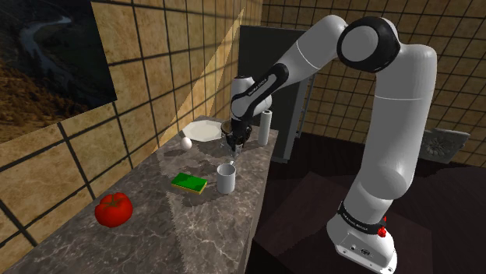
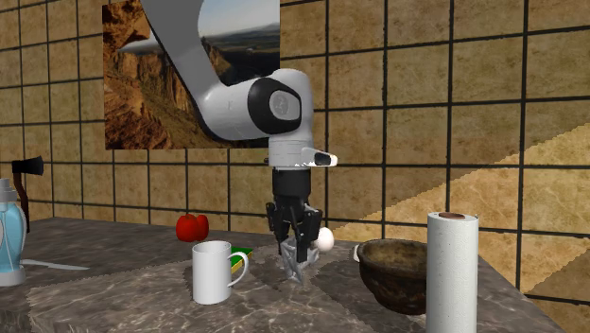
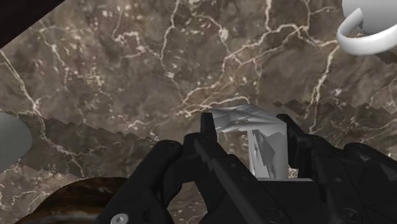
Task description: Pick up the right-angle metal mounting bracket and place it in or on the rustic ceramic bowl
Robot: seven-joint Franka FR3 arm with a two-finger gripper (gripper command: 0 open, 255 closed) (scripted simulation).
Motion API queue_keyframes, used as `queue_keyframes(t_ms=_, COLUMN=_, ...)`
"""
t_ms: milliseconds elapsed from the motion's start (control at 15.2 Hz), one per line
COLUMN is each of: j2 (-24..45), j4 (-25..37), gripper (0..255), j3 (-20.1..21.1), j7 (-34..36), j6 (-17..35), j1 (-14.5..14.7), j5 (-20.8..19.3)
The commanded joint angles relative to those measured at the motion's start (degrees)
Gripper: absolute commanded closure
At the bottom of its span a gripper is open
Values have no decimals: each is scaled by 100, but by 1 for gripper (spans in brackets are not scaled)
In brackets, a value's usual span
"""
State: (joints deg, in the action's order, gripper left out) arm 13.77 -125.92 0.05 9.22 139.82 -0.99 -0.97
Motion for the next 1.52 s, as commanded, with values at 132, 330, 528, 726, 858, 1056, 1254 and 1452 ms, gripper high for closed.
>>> queue_keyframes(t_ms=132, j2=-217, j4=67, gripper=255, j3=4, j7=1, j6=-287, j1=3, j5=5)
queue_keyframes(t_ms=330, j2=-373, j4=123, gripper=255, j3=5, j7=-3, j6=-498, j1=3, j5=8)
queue_keyframes(t_ms=528, j2=-520, j4=189, gripper=255, j3=6, j7=-7, j6=-711, j1=3, j5=11)
queue_keyframes(t_ms=726, j2=-657, j4=267, gripper=255, j3=6, j7=-10, j6=-926, j1=3, j5=14)
queue_keyframes(t_ms=858, j2=-743, j4=325, gripper=255, j3=7, j7=-13, j6=-1070, j1=3, j5=16)
queue_keyframes(t_ms=1056, j2=-865, j4=421, gripper=255, j3=7, j7=-16, j6=-1288, j1=3, j5=19)
queue_keyframes(t_ms=1254, j2=-977, j4=528, gripper=255, j3=8, j7=-19, j6=-1507, j1=3, j5=21)
queue_keyframes(t_ms=1452, j2=-1051, j4=611, gripper=255, j3=8, j7=-22, j6=-1665, j1=4, j5=23)
